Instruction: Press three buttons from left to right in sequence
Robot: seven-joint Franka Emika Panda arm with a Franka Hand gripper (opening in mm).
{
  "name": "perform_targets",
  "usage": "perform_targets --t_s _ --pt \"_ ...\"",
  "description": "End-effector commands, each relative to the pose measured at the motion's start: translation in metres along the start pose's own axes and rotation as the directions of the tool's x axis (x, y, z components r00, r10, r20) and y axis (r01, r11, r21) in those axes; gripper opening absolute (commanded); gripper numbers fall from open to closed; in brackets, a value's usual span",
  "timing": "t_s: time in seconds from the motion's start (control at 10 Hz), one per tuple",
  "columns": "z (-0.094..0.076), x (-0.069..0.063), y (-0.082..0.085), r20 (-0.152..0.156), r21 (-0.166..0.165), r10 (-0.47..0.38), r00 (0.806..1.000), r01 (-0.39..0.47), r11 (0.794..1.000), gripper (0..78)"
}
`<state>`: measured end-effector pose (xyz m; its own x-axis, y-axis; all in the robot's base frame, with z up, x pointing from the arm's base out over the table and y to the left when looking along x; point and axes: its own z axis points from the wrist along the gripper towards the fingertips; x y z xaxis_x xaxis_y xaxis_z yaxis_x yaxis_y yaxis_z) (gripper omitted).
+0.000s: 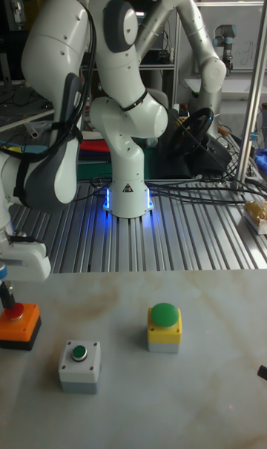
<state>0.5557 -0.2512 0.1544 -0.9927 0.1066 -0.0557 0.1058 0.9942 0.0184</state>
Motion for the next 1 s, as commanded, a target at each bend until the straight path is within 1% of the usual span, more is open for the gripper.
perform_targets --t_s 0.1,0.7,1.0 --pt "0.0018 0.0007 -0.0014 0.011 -0.001 0.005 1.000 -0.005 1.000 0.0" --pt "0.0028 0.0047 0.0004 0.009 -0.001 0.013 1.000 -0.013 1.000 0.0" --pt "0.0078 0.0063 0.0040 0.010 -0.001 0.014 1.000 -0.014 1.000 0.0"
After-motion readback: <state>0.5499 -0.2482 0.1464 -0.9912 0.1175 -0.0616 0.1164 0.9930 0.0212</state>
